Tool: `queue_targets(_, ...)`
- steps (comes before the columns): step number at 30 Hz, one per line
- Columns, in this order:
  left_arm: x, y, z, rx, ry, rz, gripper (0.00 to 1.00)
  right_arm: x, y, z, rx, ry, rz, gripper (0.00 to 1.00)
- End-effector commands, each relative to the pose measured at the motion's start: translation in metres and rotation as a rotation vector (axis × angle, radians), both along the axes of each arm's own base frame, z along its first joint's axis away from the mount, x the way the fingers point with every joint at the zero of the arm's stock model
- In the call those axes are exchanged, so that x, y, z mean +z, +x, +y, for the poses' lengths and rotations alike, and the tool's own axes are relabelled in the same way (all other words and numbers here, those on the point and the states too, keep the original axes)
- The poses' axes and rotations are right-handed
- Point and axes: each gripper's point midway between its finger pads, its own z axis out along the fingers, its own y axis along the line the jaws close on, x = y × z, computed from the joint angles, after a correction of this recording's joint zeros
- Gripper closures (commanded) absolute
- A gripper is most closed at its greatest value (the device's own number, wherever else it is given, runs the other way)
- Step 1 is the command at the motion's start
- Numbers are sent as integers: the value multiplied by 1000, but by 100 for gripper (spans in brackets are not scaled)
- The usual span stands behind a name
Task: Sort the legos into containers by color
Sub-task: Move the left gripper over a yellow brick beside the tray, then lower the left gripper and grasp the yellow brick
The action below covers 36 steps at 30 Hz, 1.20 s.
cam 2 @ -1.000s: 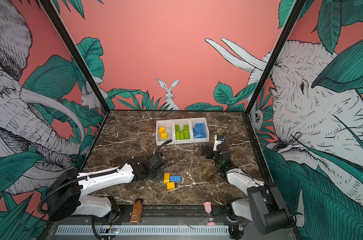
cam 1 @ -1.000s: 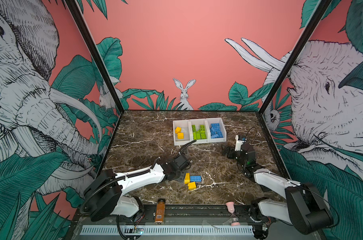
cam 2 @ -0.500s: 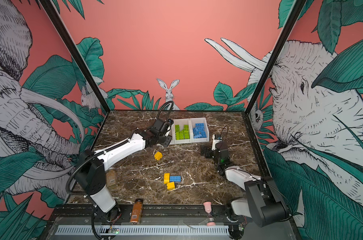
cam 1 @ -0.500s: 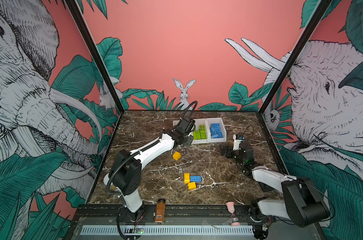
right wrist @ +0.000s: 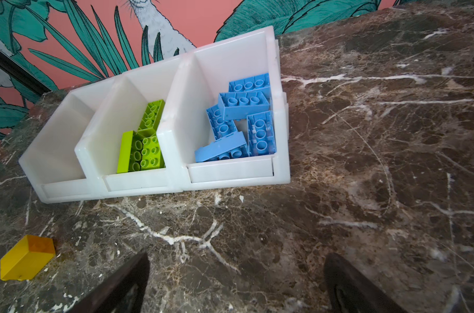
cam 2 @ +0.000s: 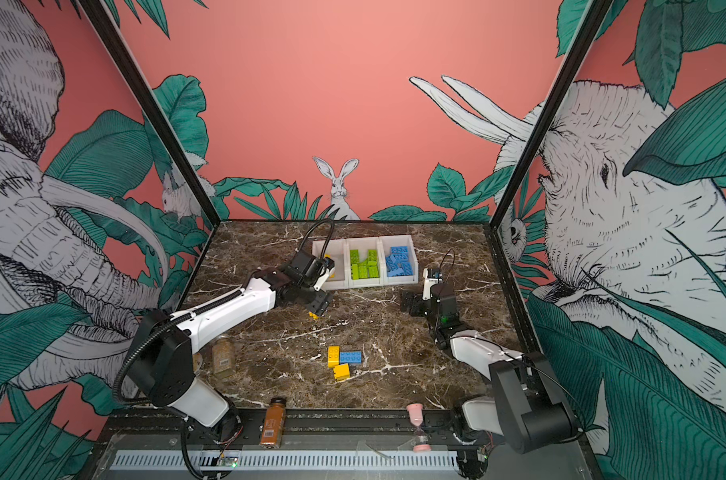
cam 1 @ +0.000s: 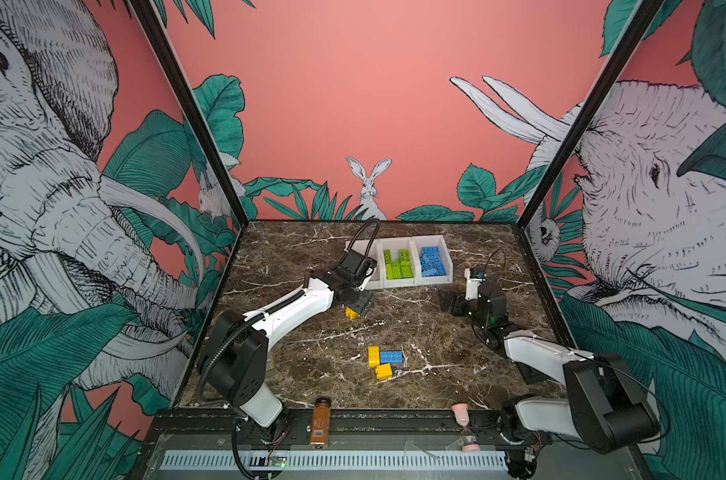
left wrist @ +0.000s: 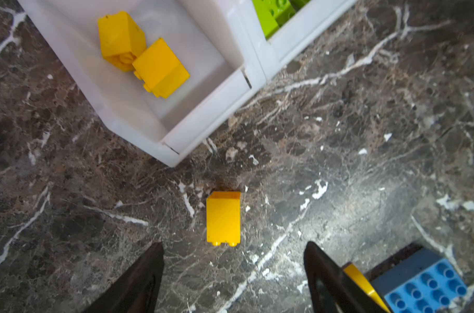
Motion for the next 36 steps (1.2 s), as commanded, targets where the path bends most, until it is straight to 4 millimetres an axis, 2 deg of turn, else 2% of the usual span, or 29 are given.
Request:
queue_targets(1,-11,-11,5,-26,28,36,17,6,5,6,19,27,-9,2)
queue_targets(7,-38,-8,6,-42,76,67,18,9,4,4,13,13,-20,2)
queue_targets(15,-68,-6,-1,-46,90,131,25,9,3,4,17,10,-17,2)
queue_targets(17,-70,-5,1,-36,94,129,28,10,3,4,15,10,-19,2)
queue_targets(21,-72,-4,0,-29,81,124,40,11,3,5,20,17,-18,2)
queue_targets(28,-82,-1,10,-10,132,117,52,9,3,6,26,17,-8,2)
queue_targets(36,-75,4,10,0,123,92,67,7,4,8,30,26,3,2)
